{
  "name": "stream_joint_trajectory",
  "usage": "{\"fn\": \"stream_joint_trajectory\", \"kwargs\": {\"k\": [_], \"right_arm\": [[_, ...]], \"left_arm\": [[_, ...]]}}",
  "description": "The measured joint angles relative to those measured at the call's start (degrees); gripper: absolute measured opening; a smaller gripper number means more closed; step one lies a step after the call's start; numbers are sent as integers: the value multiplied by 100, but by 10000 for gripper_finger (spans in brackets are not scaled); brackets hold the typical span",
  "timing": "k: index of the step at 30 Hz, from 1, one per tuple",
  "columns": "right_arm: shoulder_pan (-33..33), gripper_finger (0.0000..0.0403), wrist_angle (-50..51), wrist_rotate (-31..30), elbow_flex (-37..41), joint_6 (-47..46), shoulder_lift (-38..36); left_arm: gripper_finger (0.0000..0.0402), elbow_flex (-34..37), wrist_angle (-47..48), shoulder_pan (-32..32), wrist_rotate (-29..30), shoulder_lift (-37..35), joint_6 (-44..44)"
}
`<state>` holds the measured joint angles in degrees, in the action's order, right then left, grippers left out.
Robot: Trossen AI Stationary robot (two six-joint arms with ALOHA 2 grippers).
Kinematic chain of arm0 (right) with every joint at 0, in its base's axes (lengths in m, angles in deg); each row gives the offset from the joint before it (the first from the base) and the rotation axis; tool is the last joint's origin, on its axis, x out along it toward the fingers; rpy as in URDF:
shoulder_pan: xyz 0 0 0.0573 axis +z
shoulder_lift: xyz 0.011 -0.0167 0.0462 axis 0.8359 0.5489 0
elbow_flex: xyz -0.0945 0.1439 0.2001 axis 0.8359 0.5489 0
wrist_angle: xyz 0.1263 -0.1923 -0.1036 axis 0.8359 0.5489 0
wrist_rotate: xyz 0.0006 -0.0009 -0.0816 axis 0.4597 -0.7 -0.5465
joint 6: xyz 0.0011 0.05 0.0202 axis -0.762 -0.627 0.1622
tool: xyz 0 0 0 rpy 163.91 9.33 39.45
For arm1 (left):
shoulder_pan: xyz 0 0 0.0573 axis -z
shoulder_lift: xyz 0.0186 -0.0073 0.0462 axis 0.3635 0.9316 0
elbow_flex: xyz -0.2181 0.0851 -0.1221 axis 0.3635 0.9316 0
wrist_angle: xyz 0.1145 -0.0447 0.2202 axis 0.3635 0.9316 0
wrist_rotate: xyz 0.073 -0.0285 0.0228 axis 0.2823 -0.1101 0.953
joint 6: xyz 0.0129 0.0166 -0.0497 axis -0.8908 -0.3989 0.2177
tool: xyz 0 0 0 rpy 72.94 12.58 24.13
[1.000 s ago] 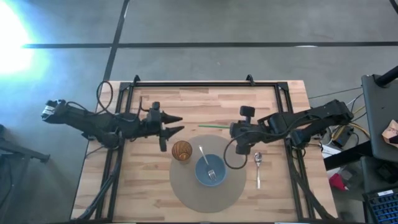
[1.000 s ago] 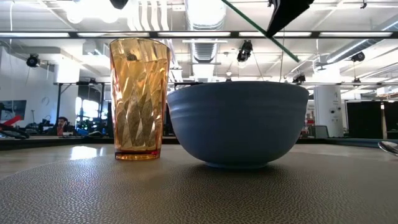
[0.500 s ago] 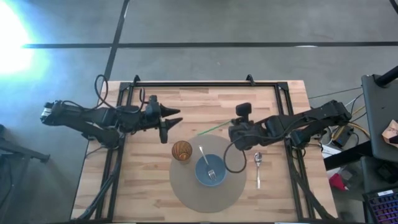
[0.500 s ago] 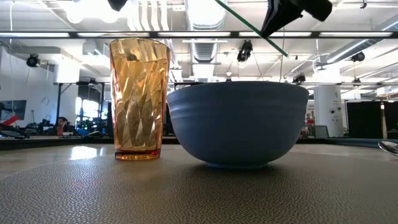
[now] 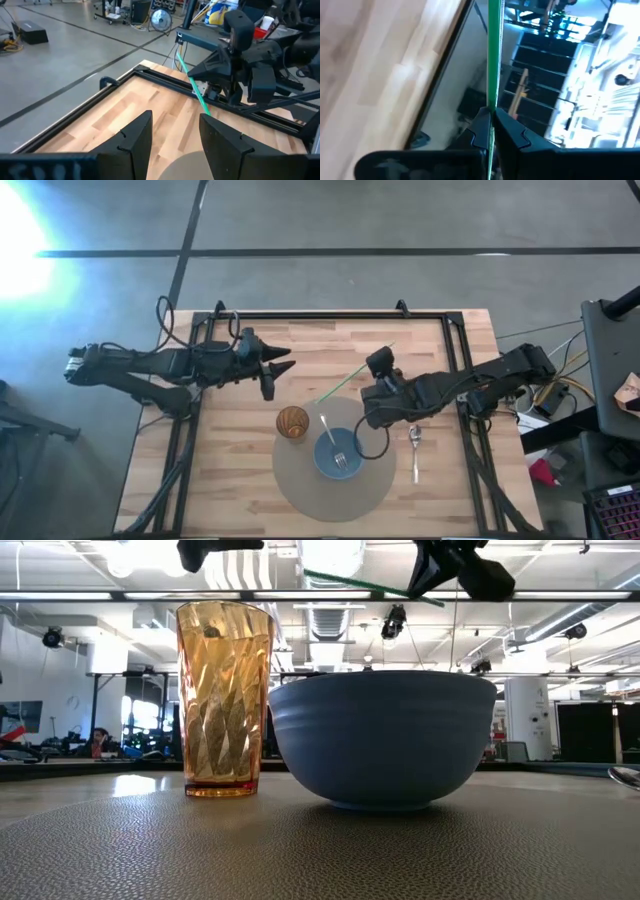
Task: Pick & Place Utensil
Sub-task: Put the straw into the cup on the place mat
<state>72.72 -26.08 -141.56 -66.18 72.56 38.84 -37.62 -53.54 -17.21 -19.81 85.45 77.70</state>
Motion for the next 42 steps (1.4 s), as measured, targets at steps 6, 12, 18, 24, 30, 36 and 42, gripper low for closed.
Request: {"fn": "stream_joint_trajectory", "kwargs": {"k": [6,12,18,24,30,36,42], "right_arm": [[0,11,-120,-360,0,419,207],[16,11,-267,-776,2,755,289],[126,11,-805,-842,2,1385,280],[138,11,-1213,-953,2,1929,278],[161,11,-1265,-952,2,2047,278],[203,12,-1310,-952,1,2063,278],[254,13,-1364,-951,2,2089,278]], "left_arm": [[167,0,2,-237,-440,221,120],[167,-80,13,-542,-1167,501,318],[167,-347,6,-795,-1875,936,429],[167,-860,107,-903,-2531,1563,430],[167,-1531,699,-910,-2653,2224,404],[167,-2046,862,-925,-2778,2755,275],[167,-2353,829,-940,-2866,3120,190]]}}
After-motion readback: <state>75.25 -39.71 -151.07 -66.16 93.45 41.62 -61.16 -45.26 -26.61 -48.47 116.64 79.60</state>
